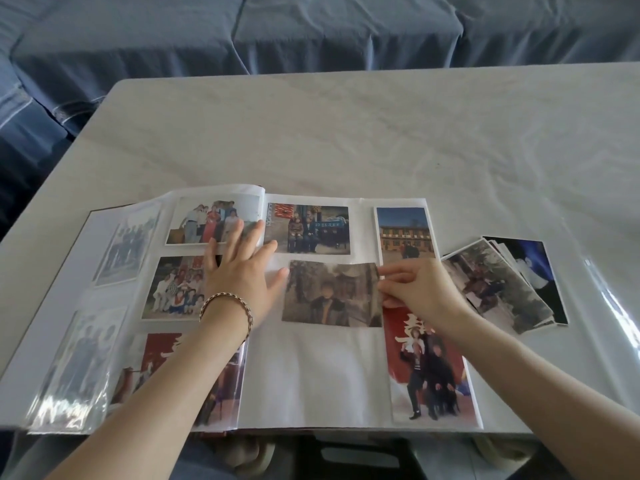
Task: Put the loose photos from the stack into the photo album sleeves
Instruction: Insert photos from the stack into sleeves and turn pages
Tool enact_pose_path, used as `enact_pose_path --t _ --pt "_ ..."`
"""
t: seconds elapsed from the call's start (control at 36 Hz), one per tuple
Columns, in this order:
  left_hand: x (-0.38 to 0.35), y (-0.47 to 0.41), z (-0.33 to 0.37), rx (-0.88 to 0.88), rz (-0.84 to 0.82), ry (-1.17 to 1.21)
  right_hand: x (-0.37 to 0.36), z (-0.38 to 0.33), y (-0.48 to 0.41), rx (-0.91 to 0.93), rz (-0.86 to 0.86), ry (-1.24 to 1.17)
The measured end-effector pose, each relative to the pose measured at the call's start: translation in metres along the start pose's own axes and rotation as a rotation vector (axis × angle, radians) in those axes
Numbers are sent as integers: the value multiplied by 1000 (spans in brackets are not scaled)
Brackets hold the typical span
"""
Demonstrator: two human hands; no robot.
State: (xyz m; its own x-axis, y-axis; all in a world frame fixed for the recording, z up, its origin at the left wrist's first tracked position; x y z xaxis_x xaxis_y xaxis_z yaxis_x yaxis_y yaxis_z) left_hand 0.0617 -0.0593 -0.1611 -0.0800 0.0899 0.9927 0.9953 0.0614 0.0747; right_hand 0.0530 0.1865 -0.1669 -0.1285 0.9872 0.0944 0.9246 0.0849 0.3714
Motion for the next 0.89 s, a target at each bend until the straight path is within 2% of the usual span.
enact_pose_path --t 0.14,0.5,0.64,0.78,0.89 --pt "0 0 1 0 23 -1 -19 -3 -4 33 -54 1" --pt "-1 0 1 4 30 -1 -25 6 8 101 48 93" --pt "0 0 2 6 24 -3 -33 5 10 109 -16 224" --pt "0 0 2 7 12 -7 -32 1 7 71 -35 188" --pt "0 0 2 9 19 -4 -33 1 10 129 78 224"
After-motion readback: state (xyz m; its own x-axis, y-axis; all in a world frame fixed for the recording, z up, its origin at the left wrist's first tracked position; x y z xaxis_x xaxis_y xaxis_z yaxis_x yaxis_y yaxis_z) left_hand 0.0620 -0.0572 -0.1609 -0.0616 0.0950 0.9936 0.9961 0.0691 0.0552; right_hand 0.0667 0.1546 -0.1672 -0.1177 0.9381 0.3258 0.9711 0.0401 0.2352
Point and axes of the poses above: each hand's wrist, its own y-axis away from the middle knuckle, its own x-axis out of the back of the hand, z = x × y, the point moved 3 cm from there along -y, towards the middle knuckle, and after that the axes turned 12 degrees about -y, right-handed, at the moved point
